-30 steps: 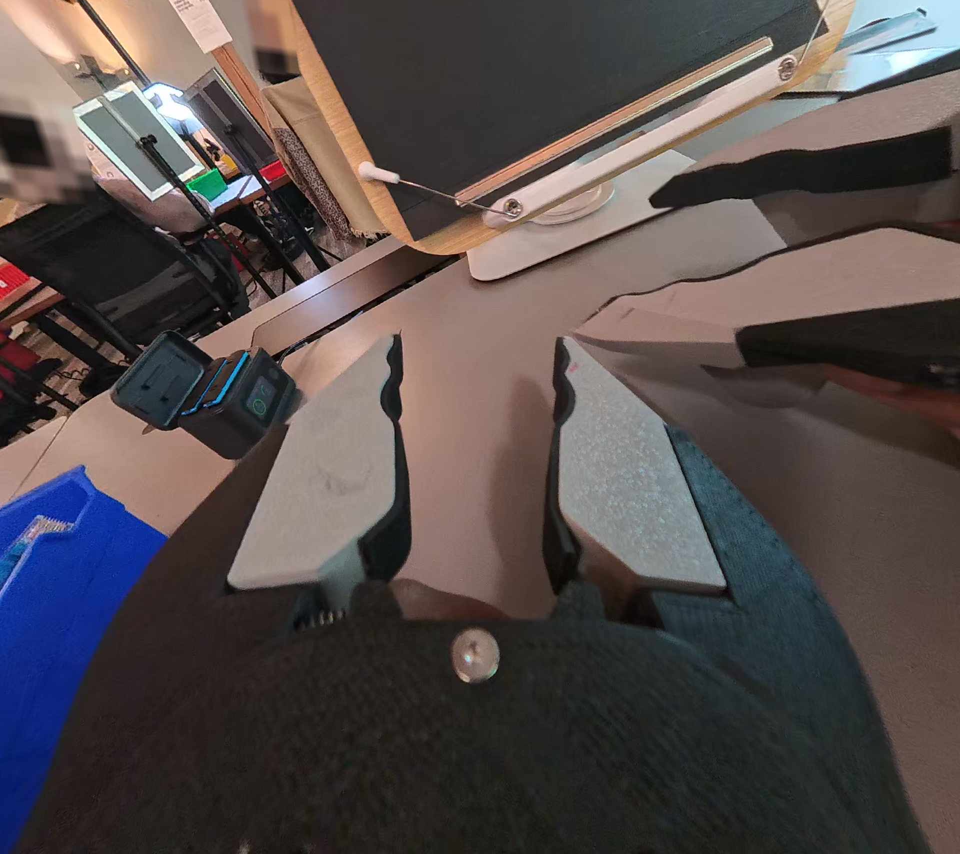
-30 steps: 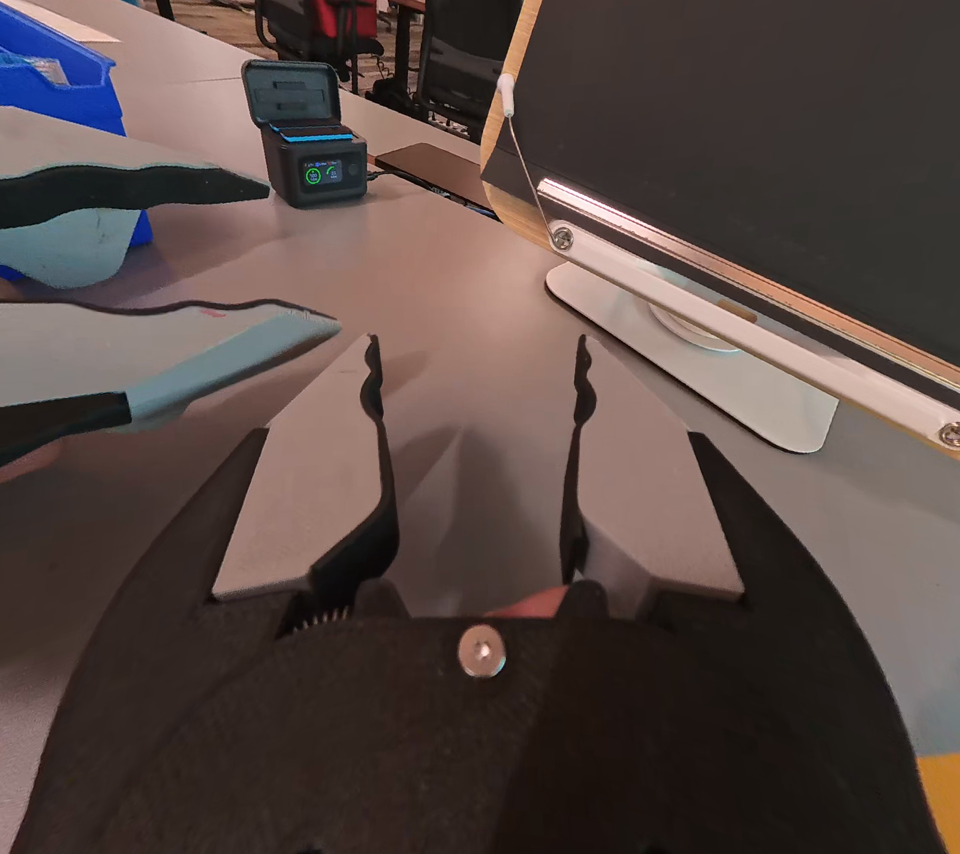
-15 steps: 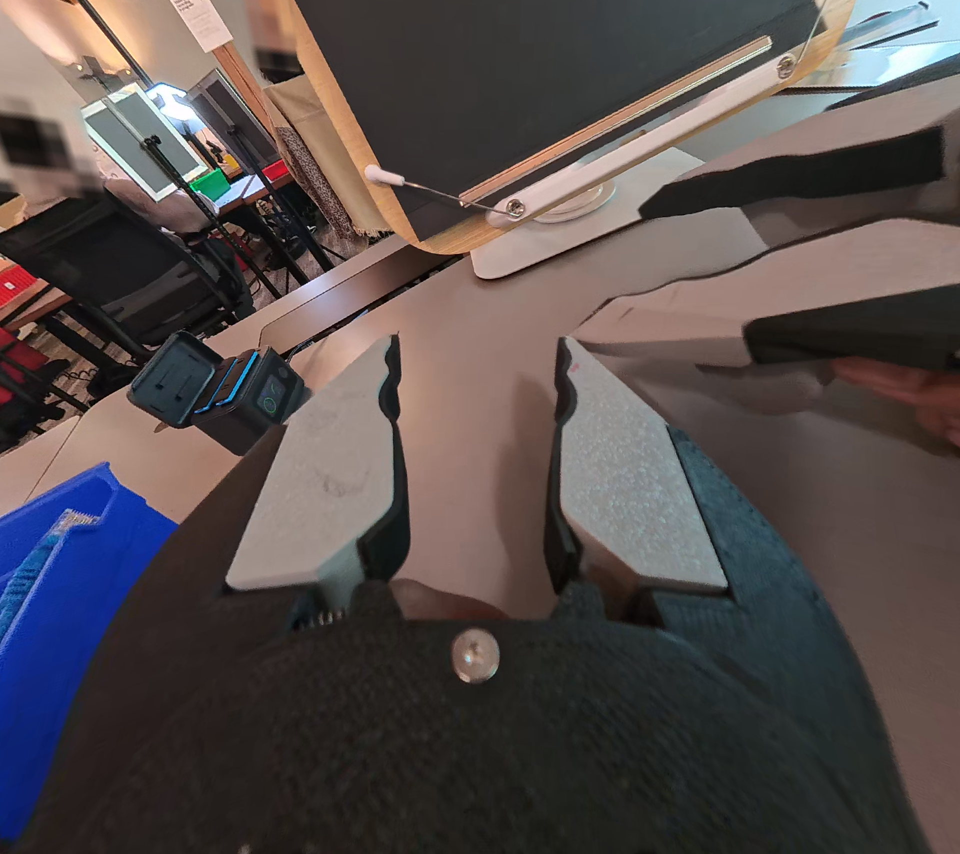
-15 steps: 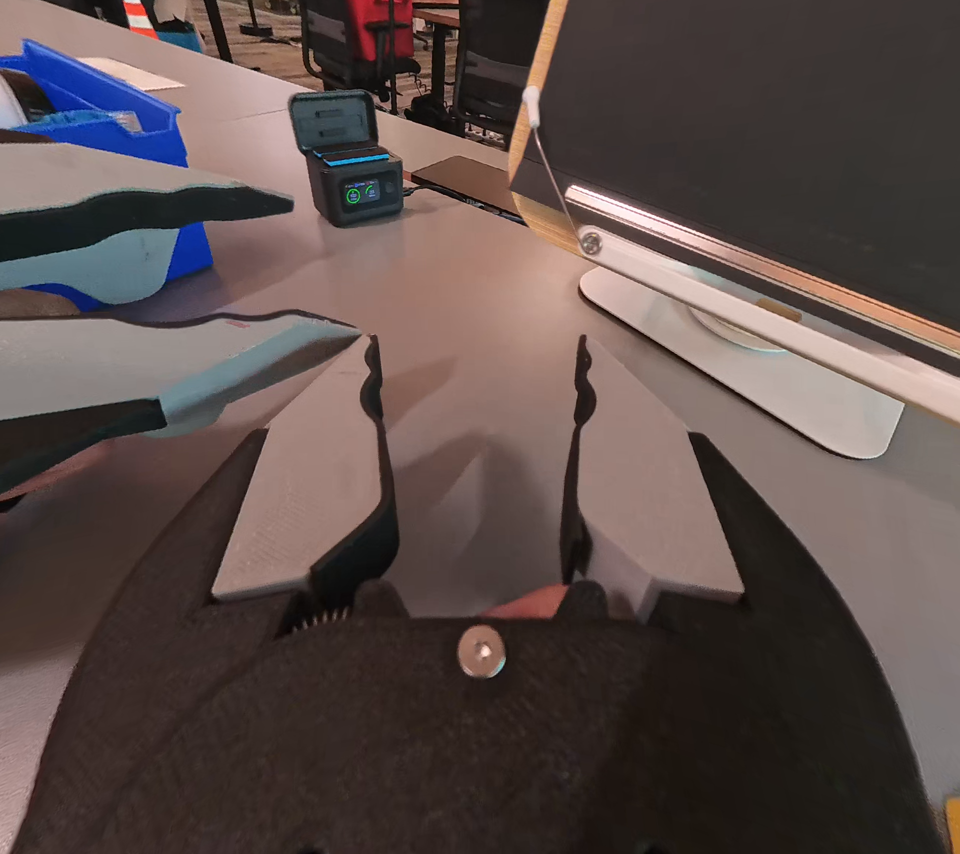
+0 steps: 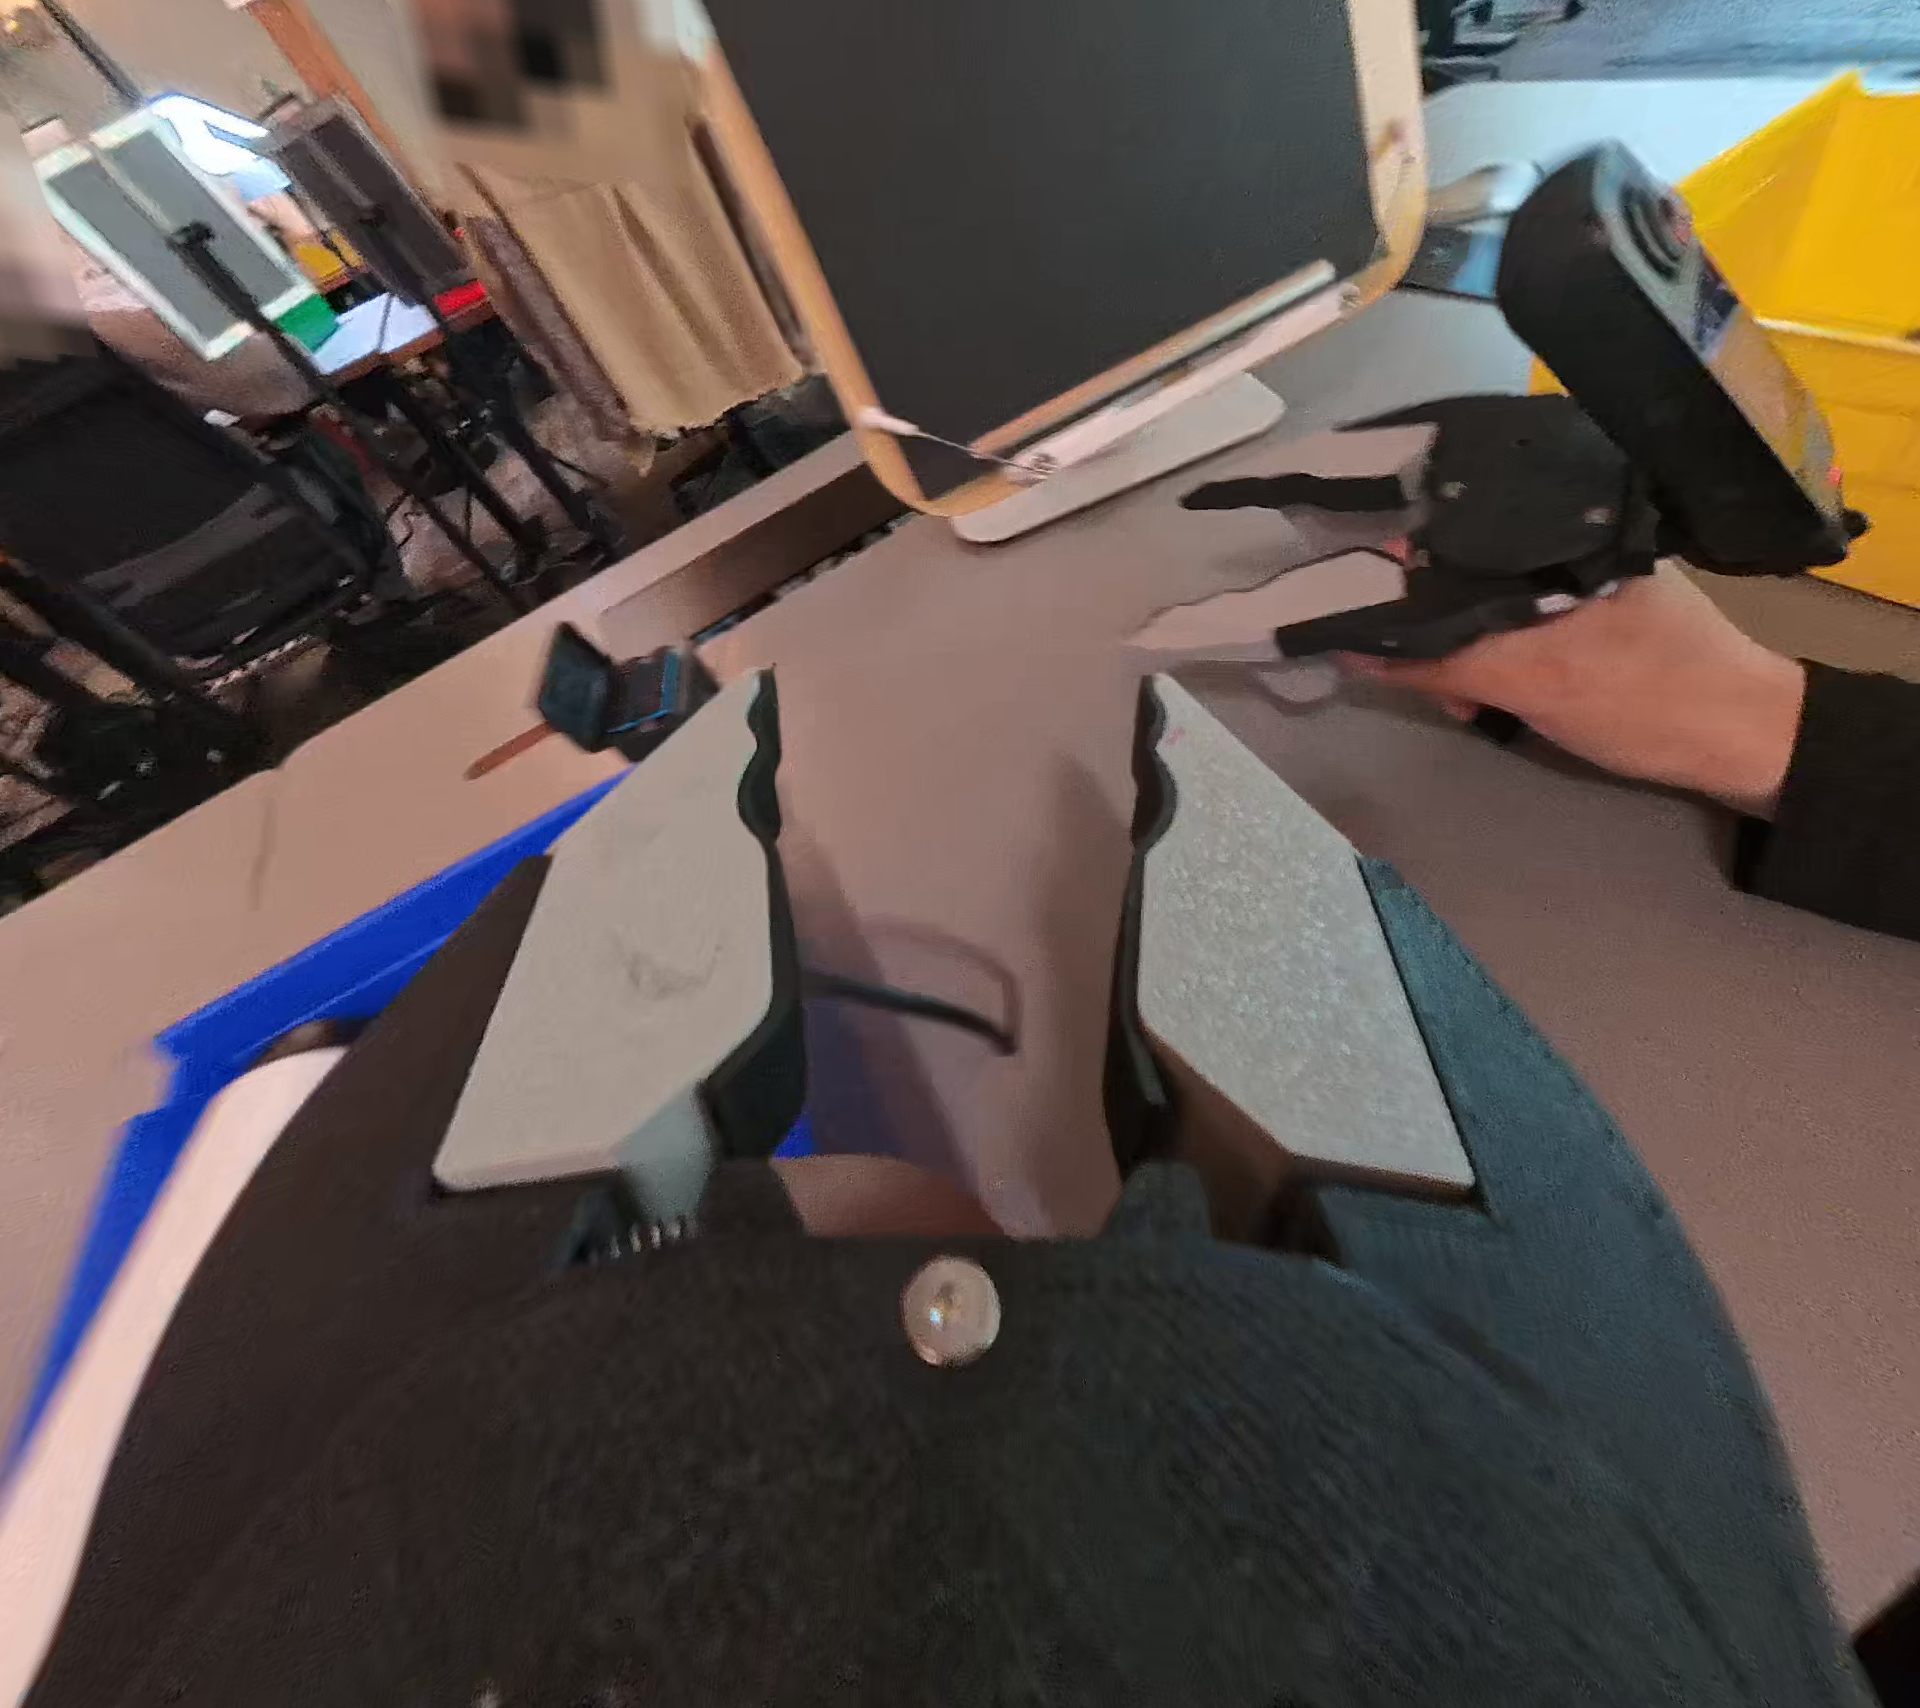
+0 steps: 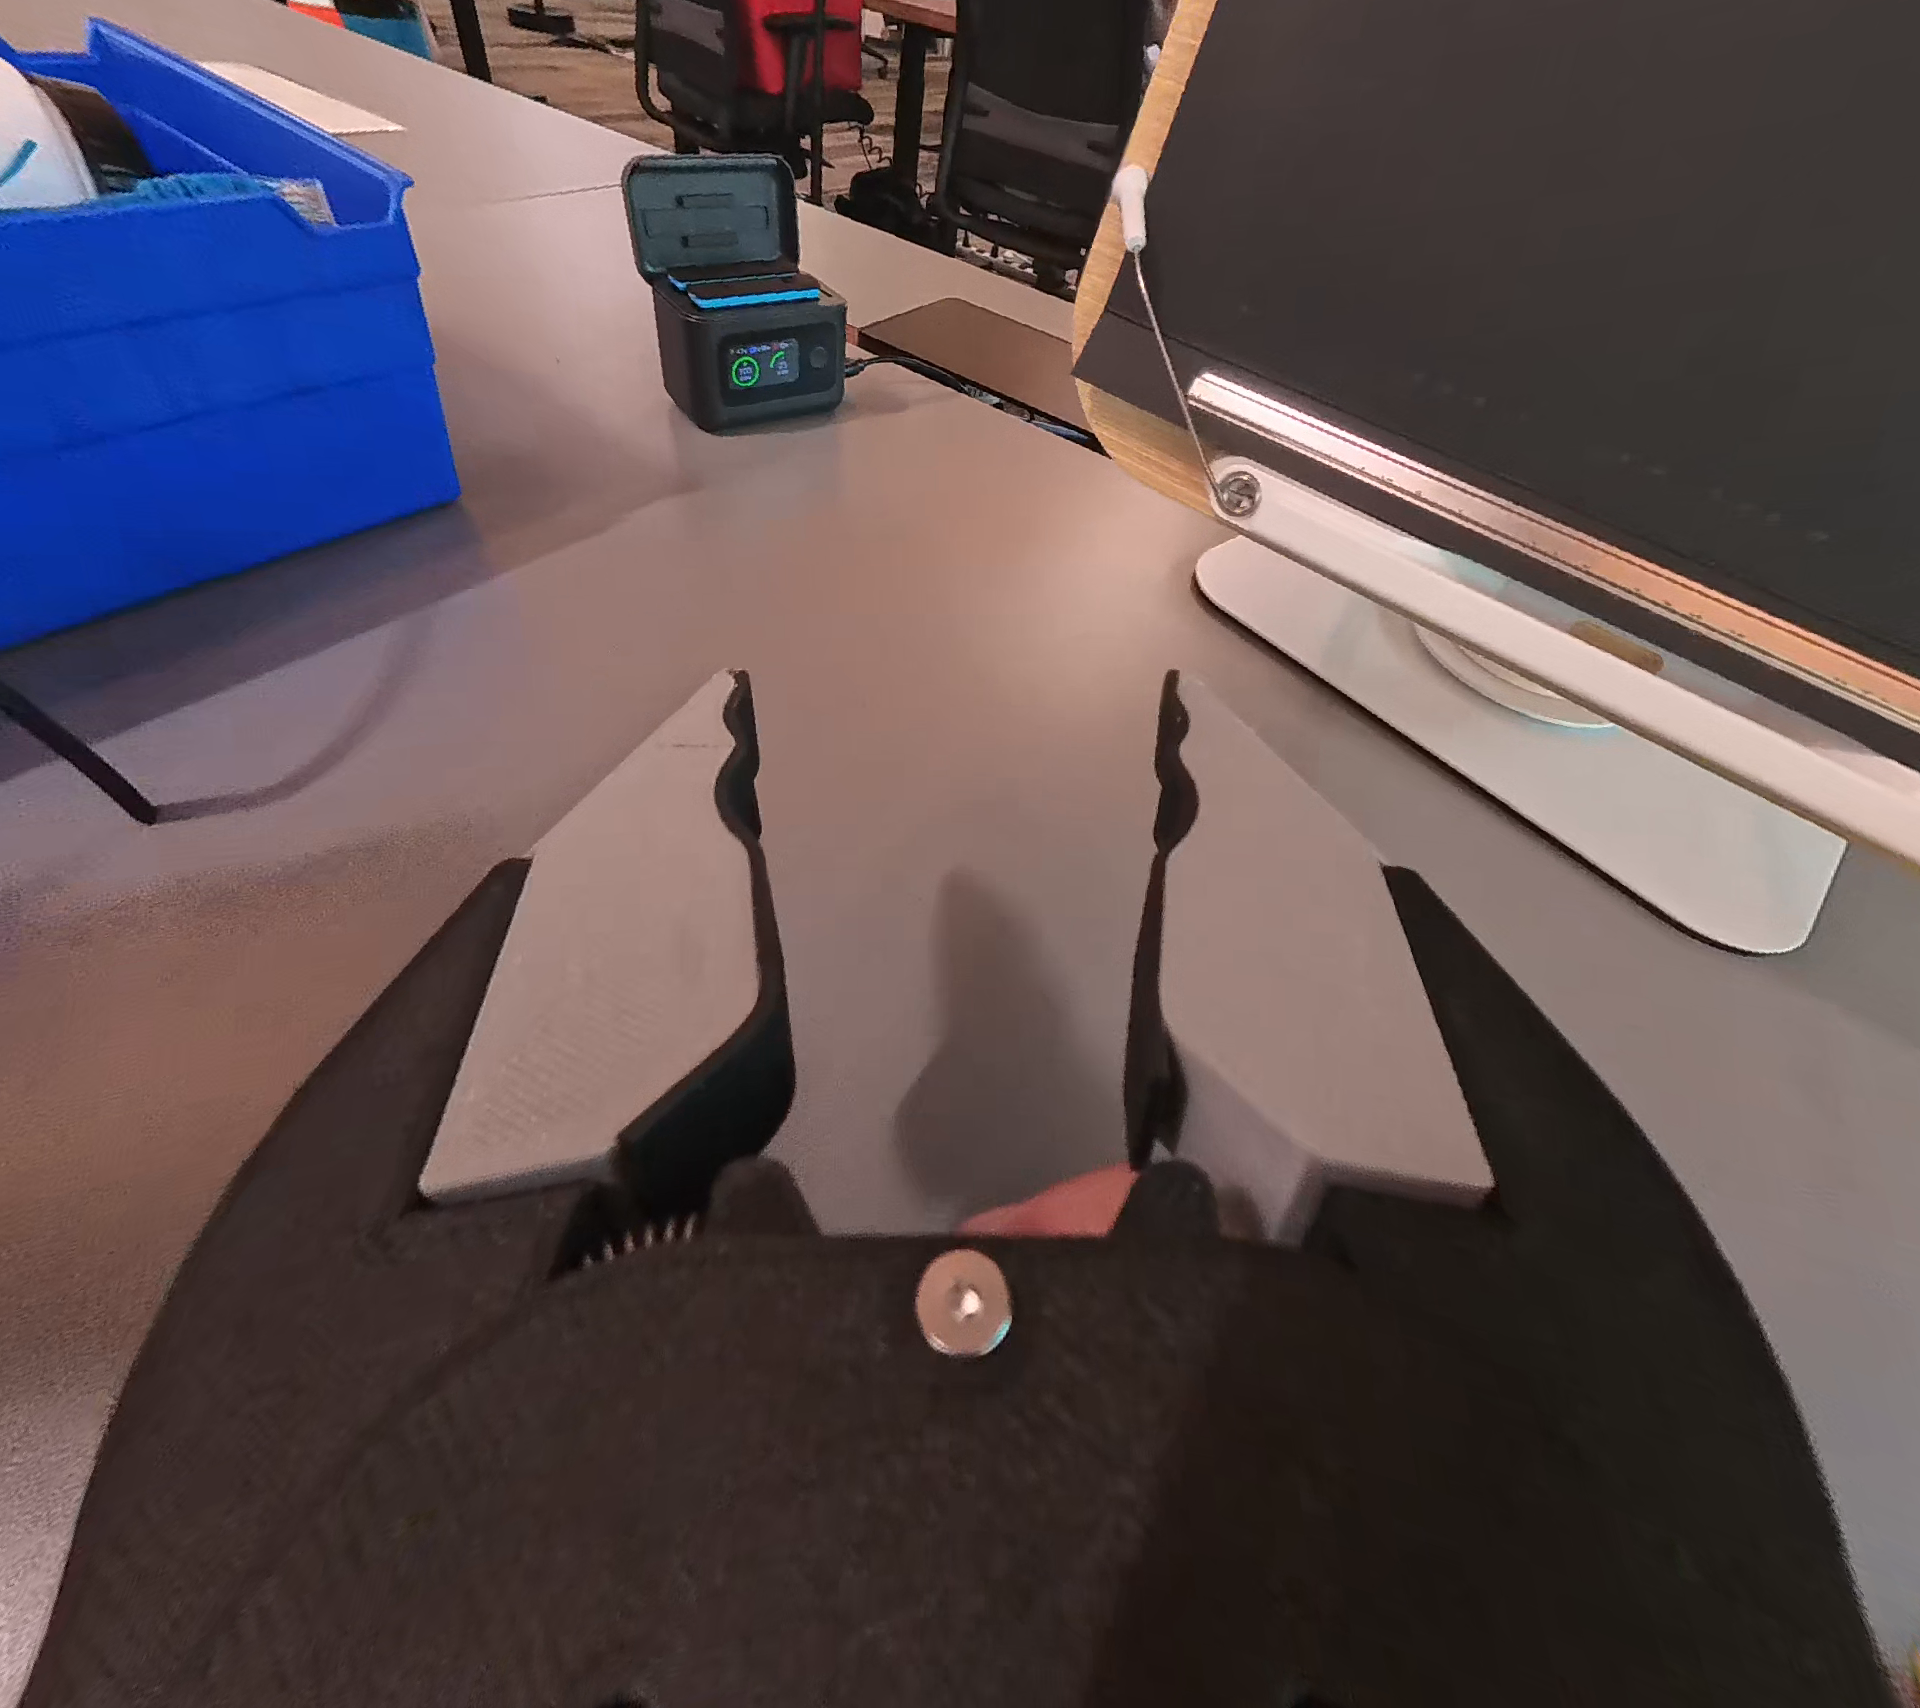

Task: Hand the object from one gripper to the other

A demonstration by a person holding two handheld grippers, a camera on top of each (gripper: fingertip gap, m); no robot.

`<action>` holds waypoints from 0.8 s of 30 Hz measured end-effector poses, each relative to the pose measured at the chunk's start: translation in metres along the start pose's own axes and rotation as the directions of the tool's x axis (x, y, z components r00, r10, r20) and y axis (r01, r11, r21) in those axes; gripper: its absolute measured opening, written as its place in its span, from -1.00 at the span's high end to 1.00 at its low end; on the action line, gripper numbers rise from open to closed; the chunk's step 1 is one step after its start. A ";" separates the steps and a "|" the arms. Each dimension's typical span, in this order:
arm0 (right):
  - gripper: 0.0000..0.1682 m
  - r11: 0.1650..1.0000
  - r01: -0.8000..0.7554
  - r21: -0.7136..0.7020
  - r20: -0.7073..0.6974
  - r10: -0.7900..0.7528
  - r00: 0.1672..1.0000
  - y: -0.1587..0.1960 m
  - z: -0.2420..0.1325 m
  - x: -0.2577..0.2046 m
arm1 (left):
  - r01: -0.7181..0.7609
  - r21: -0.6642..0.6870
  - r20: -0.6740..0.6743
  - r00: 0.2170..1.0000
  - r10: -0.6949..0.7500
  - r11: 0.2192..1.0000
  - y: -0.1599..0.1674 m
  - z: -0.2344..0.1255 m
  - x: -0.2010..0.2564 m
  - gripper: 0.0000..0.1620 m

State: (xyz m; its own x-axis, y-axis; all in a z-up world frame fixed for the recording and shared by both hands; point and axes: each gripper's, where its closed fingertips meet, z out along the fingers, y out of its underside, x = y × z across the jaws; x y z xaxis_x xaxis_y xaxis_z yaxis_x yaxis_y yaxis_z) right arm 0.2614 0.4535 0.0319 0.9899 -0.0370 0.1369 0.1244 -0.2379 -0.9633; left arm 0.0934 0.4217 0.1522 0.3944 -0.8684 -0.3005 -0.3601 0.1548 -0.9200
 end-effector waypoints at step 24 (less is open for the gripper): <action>0.15 0.998 -0.056 0.010 0.029 0.055 0.998 -0.003 0.000 -0.001 | -0.040 -0.993 -0.013 0.971 0.238 0.109 0.239 -0.079 -0.216 -0.17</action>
State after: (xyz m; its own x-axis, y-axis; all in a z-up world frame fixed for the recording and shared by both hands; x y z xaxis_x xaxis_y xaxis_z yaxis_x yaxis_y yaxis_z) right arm 0.2598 0.4540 0.0348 0.9968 -0.0222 0.0766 0.0697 -0.2260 -0.9716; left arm -0.1444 0.6090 0.0176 0.2863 -0.8128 -0.5073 -0.8950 -0.4159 0.1614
